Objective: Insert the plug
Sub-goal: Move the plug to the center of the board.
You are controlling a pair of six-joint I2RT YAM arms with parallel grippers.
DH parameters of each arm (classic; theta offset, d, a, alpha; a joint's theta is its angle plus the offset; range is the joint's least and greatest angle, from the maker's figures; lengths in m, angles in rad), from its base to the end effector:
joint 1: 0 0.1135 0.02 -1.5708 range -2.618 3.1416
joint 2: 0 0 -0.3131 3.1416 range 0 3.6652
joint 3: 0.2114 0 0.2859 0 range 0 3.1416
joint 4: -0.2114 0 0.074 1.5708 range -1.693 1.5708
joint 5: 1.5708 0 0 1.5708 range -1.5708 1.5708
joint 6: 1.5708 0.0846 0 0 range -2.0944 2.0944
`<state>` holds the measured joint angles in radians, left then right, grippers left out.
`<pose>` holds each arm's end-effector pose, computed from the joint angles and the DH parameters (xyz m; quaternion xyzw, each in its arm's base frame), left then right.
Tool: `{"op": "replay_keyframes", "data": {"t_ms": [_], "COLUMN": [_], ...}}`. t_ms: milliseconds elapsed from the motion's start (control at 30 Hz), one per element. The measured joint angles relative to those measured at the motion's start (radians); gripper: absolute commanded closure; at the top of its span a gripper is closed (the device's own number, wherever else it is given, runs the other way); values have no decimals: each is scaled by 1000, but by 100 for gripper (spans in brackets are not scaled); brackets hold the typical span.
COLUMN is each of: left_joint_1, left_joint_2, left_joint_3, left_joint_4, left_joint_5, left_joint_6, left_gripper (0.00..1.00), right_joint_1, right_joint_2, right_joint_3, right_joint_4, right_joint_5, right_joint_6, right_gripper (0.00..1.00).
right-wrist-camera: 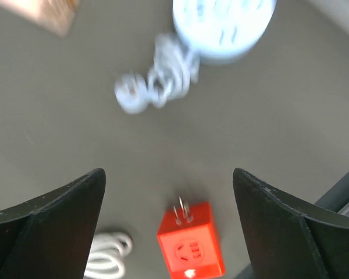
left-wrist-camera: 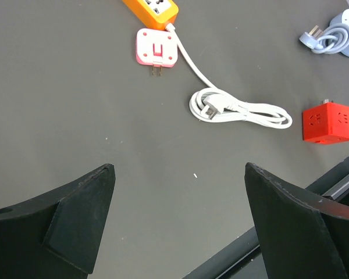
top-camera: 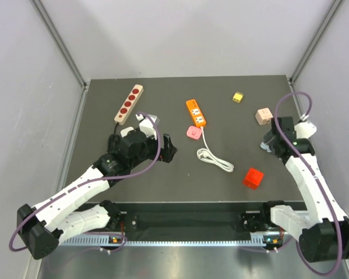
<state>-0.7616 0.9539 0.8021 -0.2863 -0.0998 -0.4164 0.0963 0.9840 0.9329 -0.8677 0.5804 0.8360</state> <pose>0.1994 -0.1785 0.3188 0.1184 0.8349 -0.2627 0.4690 0.2202 -0.0253 0.3048 0.4136 0.8132 -0.1042 0.3960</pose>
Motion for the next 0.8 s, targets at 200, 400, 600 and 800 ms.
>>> {"op": "replay_keyframes", "data": {"t_ms": [200, 400, 600, 800], "left_joint_1": [0, 0, 0, 0], "left_joint_2": [0, -3, -3, -5], "left_joint_3": [0, 0, 0, 0], "left_joint_4": [-6, -5, -5, -4], "left_joint_5": [9, 16, 18, 33], "left_joint_6": [-1, -4, -4, -4], "left_gripper": [3, 3, 3, 3], "right_joint_1": [-11, -5, 10, 127], "right_joint_2": [56, 50, 0, 70], "right_joint_3": [-229, -285, -290, -288], "right_joint_4": [24, 34, 69, 98], "right_joint_5": [-278, -388, -435, -460], "right_joint_6": [43, 43, 10, -37], "right_gripper": [22, 22, 28, 30]}}
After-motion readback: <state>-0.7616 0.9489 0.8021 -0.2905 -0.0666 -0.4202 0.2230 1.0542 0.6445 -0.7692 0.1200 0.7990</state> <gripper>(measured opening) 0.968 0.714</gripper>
